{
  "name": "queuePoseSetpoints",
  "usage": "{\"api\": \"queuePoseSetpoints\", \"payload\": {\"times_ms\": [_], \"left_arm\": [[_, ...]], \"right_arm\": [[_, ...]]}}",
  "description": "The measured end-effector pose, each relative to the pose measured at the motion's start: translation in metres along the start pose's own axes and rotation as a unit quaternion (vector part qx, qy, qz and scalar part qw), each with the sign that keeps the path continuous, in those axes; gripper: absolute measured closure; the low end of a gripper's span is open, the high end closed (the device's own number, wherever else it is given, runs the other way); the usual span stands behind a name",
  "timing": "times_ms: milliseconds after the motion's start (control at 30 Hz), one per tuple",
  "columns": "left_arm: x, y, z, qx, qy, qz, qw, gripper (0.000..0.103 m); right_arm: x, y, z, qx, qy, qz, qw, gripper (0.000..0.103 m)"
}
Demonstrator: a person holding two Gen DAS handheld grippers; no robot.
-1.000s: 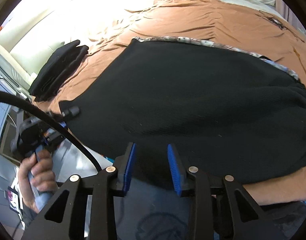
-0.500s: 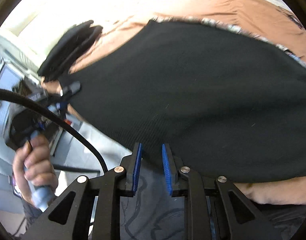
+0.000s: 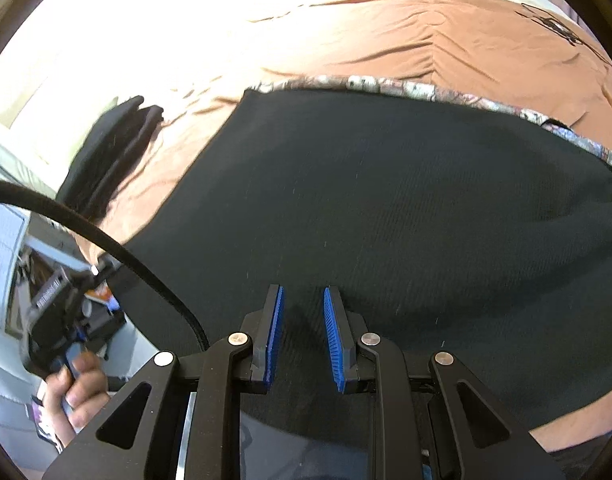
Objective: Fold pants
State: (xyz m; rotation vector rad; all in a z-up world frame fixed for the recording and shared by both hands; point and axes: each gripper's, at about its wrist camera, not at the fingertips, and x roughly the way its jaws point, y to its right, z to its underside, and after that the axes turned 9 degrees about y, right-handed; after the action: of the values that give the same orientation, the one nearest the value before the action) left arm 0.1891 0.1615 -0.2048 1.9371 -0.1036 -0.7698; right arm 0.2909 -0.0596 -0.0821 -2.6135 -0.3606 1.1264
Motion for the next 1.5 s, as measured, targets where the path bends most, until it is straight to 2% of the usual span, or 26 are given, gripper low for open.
{"api": "queuePoseSetpoints", "payload": {"times_ms": [67,100,300,600,833,1233,1400,1500], "left_arm": [[0.002,-0.002,0.0,-0.004,-0.002,-0.009,0.9999,0.086],[0.003,-0.004,0.0,-0.008,-0.002,-0.01,0.9999,0.087],[0.003,-0.006,0.0,-0.017,0.004,-0.015,0.9997,0.089],[0.005,-0.004,0.0,-0.037,0.014,-0.028,0.9988,0.089],[0.004,0.002,0.004,-0.035,0.036,-0.05,0.9975,0.089],[0.003,0.012,0.004,-0.014,0.048,-0.053,0.9973,0.091],[0.001,0.015,0.002,-0.013,0.052,-0.054,0.9971,0.092],[0.0,0.018,0.002,-0.014,0.054,-0.055,0.997,0.092]], "right_arm": [[0.004,0.003,-0.006,0.002,0.001,0.008,1.0,0.084],[0.006,0.006,-0.008,0.002,-0.002,0.013,1.0,0.084],[0.052,0.019,-0.016,-0.009,-0.04,0.064,0.997,0.084],[0.083,0.031,-0.041,0.008,-0.024,0.089,0.996,0.084],[0.1,0.044,-0.065,0.012,-0.024,0.088,0.996,0.085],[0.121,0.063,-0.107,0.018,-0.012,0.102,0.995,0.085],[0.125,0.058,-0.11,0.015,-0.015,0.103,0.994,0.085],[0.114,0.055,-0.106,0.022,-0.013,0.088,0.996,0.085]]}}
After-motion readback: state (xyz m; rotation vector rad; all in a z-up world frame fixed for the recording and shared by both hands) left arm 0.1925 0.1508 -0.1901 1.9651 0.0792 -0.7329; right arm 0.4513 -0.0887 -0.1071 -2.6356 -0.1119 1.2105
